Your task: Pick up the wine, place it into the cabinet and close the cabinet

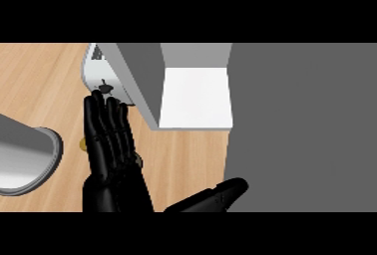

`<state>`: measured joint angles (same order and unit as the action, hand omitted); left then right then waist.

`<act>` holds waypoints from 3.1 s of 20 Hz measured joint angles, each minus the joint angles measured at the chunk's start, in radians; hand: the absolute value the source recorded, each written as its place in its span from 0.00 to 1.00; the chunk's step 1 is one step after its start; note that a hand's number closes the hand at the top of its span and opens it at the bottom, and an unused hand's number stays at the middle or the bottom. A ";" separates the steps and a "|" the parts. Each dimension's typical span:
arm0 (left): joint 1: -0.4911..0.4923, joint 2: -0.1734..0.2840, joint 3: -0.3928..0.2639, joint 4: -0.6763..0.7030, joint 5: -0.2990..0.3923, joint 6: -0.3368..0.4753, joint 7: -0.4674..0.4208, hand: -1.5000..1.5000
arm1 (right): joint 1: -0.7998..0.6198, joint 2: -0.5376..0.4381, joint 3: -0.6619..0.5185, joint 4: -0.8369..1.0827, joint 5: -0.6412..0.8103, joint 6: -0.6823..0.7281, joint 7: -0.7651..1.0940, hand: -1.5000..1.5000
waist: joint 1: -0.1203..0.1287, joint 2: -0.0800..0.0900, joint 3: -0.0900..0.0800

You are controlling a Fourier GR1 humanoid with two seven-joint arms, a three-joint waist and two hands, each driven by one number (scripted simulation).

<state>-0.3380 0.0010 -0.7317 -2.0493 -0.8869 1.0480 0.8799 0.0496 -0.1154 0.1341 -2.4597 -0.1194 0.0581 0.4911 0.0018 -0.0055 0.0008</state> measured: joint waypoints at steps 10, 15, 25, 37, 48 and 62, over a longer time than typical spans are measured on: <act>0.106 0.001 0.033 -0.173 -0.147 -0.097 0.117 0.00 | -0.026 -0.003 -0.012 -0.017 0.015 -0.012 0.037 0.00 | -0.002 0.002 0.000; 0.171 0.020 0.054 -0.230 -0.148 -0.122 0.109 0.00 | -0.030 0.004 -0.003 -0.018 0.026 -0.013 0.039 0.00 | -0.003 0.003 -0.001; 0.315 0.134 0.101 -0.244 0.030 -0.047 0.007 0.00 | -0.051 0.009 0.022 -0.035 0.040 -0.030 0.079 0.00 | -0.008 0.004 -0.002; 0.381 0.266 0.110 -0.129 0.483 0.117 -0.305 0.00 | -0.091 0.003 0.019 -0.033 0.052 -0.034 0.113 0.00 | -0.012 0.005 -0.004; 0.484 0.244 0.196 -0.010 0.844 0.103 -0.725 0.00 | -0.061 0.005 0.002 -0.035 0.053 -0.016 0.088 0.00 | -0.006 0.003 -0.005; 0.582 0.107 0.454 0.285 1.218 -0.323 -1.197 0.00 | -0.079 -0.004 -0.038 -0.038 0.049 -0.009 0.105 0.00 | -0.004 0.004 -0.002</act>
<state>0.2440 0.1077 -0.2781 -1.7646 0.3314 0.7247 -0.3169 -0.0289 -0.1194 0.0961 -2.4977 -0.0703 0.0495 0.5964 -0.0026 -0.0019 -0.0013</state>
